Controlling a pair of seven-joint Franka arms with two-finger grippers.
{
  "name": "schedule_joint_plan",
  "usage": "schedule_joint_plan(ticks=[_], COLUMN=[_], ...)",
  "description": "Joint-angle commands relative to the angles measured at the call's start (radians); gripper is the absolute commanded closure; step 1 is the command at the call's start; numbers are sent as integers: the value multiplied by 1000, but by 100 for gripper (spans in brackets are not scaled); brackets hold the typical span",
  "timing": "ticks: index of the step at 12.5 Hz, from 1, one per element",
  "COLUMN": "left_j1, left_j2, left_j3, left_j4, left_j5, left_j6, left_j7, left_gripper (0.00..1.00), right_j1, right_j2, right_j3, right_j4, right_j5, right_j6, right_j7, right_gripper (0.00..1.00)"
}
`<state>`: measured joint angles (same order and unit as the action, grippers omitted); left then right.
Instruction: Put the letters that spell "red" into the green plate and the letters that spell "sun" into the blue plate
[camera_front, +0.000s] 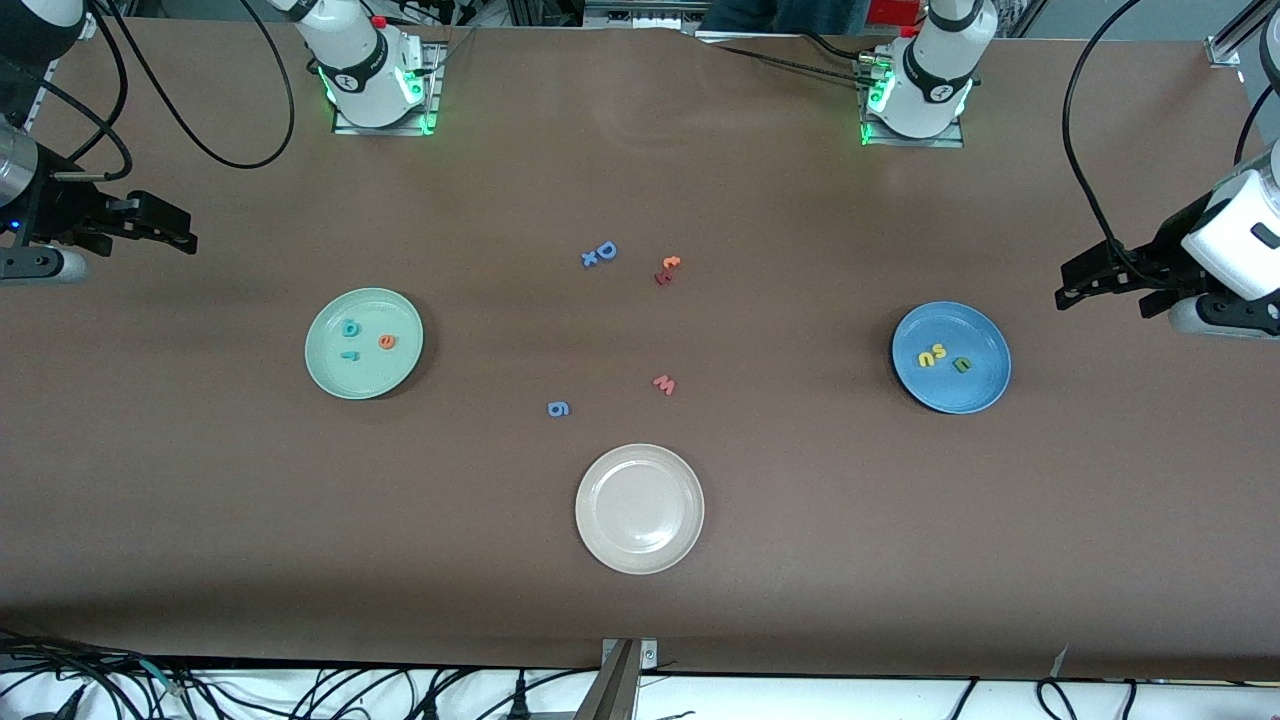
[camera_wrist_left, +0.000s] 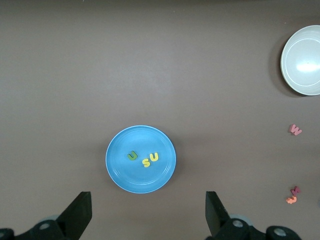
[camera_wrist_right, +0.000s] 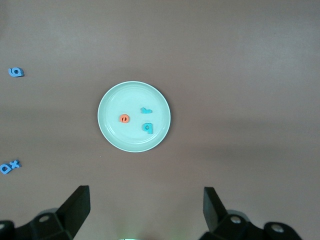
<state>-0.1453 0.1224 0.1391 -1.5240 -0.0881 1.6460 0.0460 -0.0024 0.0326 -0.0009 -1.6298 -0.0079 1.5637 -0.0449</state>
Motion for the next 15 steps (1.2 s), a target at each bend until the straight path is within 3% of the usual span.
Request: schedule_joint_plan(ticks=[1,15], left_j1=[-7,-11], left_j2=[-10,-10], left_j3=[-3,-35], left_j4=[-5,1], left_j5=[28,54], left_j6=[-9,-8], left_j7=[11,5], left_gripper=[0,0], right_j1=[-5,-5], right_j2=[-11,-11], right_j3=[4,4], right_j4=[2,4], right_j5=[6,6], right_j6=[-14,-13], right_j7=[-13,-13], right_gripper=[0,0])
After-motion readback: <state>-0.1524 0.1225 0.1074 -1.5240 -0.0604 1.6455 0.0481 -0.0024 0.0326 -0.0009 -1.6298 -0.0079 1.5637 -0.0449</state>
